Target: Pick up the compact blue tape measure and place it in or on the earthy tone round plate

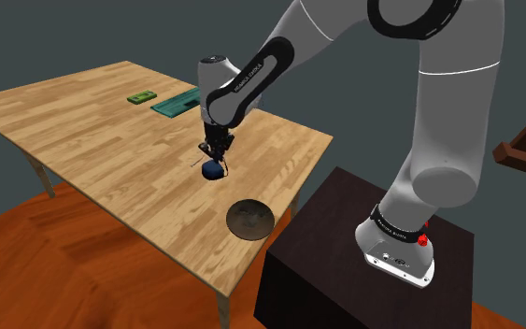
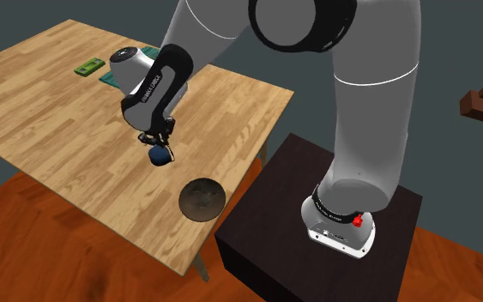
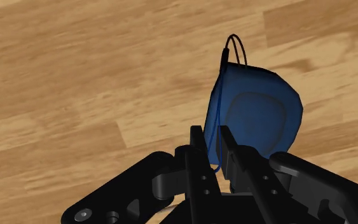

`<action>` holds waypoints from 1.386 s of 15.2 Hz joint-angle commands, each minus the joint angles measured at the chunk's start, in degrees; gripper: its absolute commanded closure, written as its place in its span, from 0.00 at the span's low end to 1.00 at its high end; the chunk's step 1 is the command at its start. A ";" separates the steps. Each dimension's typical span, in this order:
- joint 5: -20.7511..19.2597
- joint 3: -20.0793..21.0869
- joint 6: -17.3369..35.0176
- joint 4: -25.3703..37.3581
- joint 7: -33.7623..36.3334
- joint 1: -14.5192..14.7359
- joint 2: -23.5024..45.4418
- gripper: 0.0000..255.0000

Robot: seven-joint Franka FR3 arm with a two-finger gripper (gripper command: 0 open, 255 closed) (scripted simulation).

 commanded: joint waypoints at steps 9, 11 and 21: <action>1.71 3.15 5.50 -20.64 5.85 3.38 -15.16 1.00; 2.51 4.15 6.41 -24.64 7.21 4.32 -18.29 1.00; 4.62 7.87 11.76 -35.66 12.54 7.66 -24.02 1.00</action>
